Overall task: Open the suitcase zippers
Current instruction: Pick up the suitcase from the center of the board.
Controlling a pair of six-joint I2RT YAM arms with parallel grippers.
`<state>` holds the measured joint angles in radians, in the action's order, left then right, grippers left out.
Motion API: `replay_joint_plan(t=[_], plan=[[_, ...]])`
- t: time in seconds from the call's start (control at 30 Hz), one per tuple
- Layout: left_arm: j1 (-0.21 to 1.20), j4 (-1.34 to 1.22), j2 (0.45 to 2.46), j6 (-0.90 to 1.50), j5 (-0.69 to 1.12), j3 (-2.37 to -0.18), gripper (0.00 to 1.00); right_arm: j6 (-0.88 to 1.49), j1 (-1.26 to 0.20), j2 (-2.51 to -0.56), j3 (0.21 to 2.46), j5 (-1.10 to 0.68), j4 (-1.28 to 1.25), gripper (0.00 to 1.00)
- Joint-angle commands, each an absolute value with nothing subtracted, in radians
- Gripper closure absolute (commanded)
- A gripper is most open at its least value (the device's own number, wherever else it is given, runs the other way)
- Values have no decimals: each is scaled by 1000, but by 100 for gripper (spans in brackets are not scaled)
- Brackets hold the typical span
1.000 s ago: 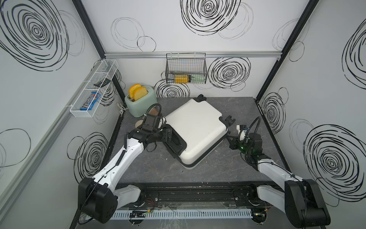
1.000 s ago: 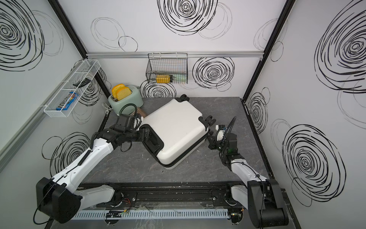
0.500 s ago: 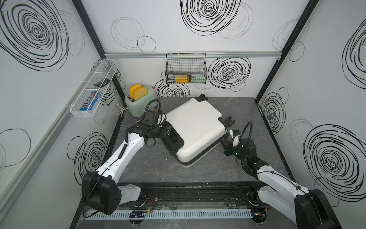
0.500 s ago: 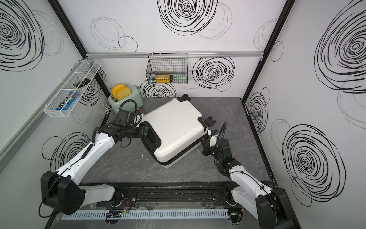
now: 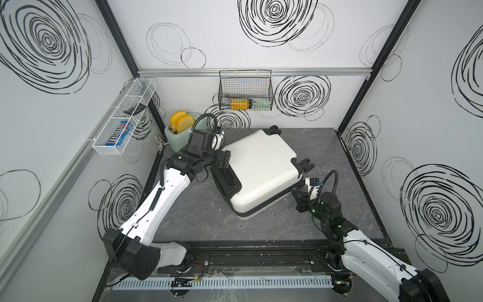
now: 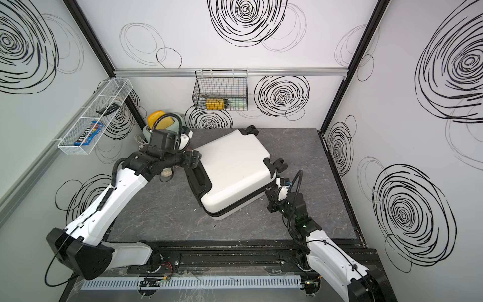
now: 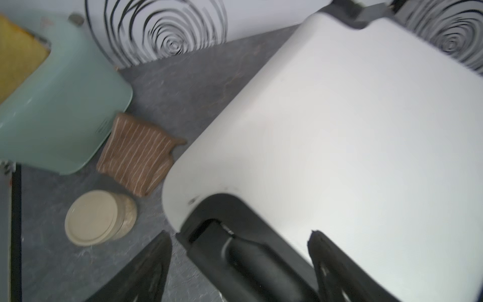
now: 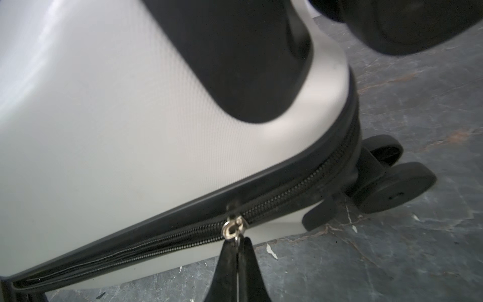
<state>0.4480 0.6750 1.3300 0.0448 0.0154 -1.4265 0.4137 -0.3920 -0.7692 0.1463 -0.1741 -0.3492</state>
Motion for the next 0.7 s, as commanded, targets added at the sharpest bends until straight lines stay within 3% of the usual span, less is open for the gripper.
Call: replay_joint_plan(t=[0.0,0.23,0.47,0.67], plan=[[618,584,1370,-60,-9,-1502,12,413,-377,-749,141,-178,-383,100],[861,515,1688,-138,39,-1818,11,413,-379,-741,120,-204,-434,100],[945,626,2059,-140,105,-2216,11,422,-391,-704,96,-193,-445,100],[950,632,2177,-129,109,-2303,12,442,-422,-668,66,-162,-461,100]])
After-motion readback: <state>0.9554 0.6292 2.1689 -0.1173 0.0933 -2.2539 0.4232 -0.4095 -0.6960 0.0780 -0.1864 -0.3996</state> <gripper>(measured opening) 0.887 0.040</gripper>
